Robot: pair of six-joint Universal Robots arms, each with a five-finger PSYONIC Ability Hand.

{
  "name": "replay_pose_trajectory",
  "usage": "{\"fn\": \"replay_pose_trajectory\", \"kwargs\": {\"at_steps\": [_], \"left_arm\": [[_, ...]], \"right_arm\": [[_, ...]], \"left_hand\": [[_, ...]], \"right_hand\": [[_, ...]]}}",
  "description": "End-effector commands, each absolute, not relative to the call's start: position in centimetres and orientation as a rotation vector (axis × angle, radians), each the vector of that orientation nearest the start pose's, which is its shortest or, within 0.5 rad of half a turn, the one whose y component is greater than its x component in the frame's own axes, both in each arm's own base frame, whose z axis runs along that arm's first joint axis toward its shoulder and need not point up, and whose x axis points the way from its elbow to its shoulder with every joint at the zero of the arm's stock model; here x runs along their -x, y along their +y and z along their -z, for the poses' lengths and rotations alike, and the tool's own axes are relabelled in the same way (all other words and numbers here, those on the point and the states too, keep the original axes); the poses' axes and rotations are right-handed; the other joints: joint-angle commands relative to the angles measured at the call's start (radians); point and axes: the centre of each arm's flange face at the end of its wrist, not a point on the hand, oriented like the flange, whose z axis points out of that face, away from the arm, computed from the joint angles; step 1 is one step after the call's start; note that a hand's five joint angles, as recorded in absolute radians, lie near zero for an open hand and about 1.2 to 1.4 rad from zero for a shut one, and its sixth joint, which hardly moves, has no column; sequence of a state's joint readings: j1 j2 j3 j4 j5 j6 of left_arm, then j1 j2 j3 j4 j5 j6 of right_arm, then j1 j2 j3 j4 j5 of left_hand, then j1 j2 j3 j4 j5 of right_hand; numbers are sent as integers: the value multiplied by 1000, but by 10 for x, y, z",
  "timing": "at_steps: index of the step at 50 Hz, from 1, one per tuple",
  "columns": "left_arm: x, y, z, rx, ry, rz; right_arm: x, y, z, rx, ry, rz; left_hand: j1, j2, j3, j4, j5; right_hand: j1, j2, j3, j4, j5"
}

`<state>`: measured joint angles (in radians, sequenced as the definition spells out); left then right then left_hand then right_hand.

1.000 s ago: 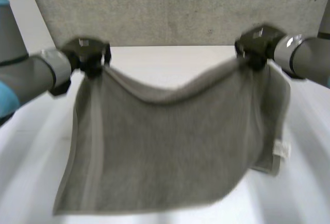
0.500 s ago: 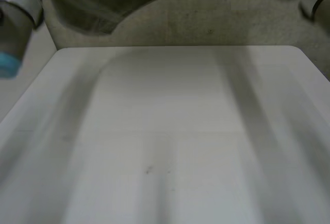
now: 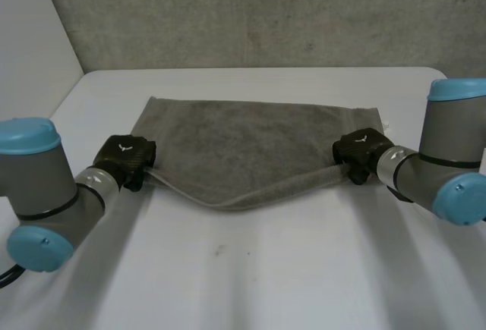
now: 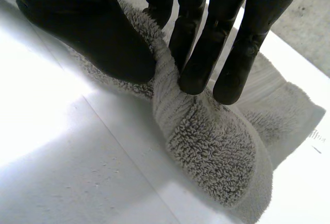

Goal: Fold the towel.

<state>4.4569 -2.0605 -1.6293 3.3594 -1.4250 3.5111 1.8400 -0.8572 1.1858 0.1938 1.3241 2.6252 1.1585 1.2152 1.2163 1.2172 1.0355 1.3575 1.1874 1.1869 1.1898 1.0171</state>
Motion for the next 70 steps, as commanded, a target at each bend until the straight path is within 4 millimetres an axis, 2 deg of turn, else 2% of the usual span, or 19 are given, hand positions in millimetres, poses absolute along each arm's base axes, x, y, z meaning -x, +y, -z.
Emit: {"fn": "replay_pose_trajectory", "kwargs": {"at_steps": [1, 3, 4, 5, 8, 17, 25, 30, 37, 48, 59, 62, 70], "left_arm": [[230, -293, -168, -928, 2373, 1933], [229, -288, -173, -924, 2358, 1952], [229, -288, -173, -924, 2358, 1952], [229, -287, -173, -924, 2350, 1962], [229, -286, -172, -921, 2336, 1978], [228, -285, -168, -920, 2341, 1972], [227, -285, -168, -918, 2341, 1972], [228, -285, -168, -919, 2339, 1974], [228, -285, -168, -920, 2341, 1972], [226, -287, -167, -909, 2339, 1971], [225, -290, -166, -903, 2339, 1970], [225, -289, -165, -903, 2340, 1968], [224, -290, -166, -901, 2339, 1969]], "right_arm": [[-248, -319, -176, 1178, 2308, 1583], [-246, -312, -184, 1175, 2291, 1583], [-246, -312, -184, 1175, 2291, 1583], [-242, -312, -185, 1166, 2298, 1583], [-236, -318, -188, 1148, 2316, 1603], [-232, -333, -198, 1151, 2322, 1636], [-233, -341, -190, 1321, 2361, 1552], [-241, -362, -185, 1395, 2328, 1598], [-248, -379, -172, 1410, 2380, 1554], [-258, -385, -144, 1460, 2421, 1426], [-258, -383, -149, 1454, 2428, 1416], [-256, -381, -151, 1455, 2433, 1403], [-254, -376, -161, 1454, 2436, 1399]], "left_hand": [[238, 181, 180, 179, 186], [238, 181, 180, 179, 186], [238, 181, 180, 179, 186], [238, 181, 180, 179, 186], [238, 181, 180, 179, 186], [238, 181, 180, 179, 186], [238, 181, 180, 179, 186], [238, 181, 180, 179, 186], [238, 181, 180, 179, 186], [238, 181, 180, 179, 186], [238, 181, 180, 179, 186], [238, 181, 180, 179, 186], [238, 181, 180, 179, 186]], "right_hand": [[-342, -172, -171, -174, -176], [-593, -423, -422, -425, -427], [-594, -424, -424, -427, -428], [-766, -596, -595, -598, -600], [-888, -717, -717, -720, -722], [-911, -741, -741, -744, -746], [-903, -733, -732, -735, -737], [-865, -695, -694, -697, -699], [-838, -668, -667, -670, -672], [-727, -557, -556, -559, -561], [-254, -84, -84, -87, -88], [-187, -16, -16, -19, -21], [-186, -16, -16, -19, -20]]}}
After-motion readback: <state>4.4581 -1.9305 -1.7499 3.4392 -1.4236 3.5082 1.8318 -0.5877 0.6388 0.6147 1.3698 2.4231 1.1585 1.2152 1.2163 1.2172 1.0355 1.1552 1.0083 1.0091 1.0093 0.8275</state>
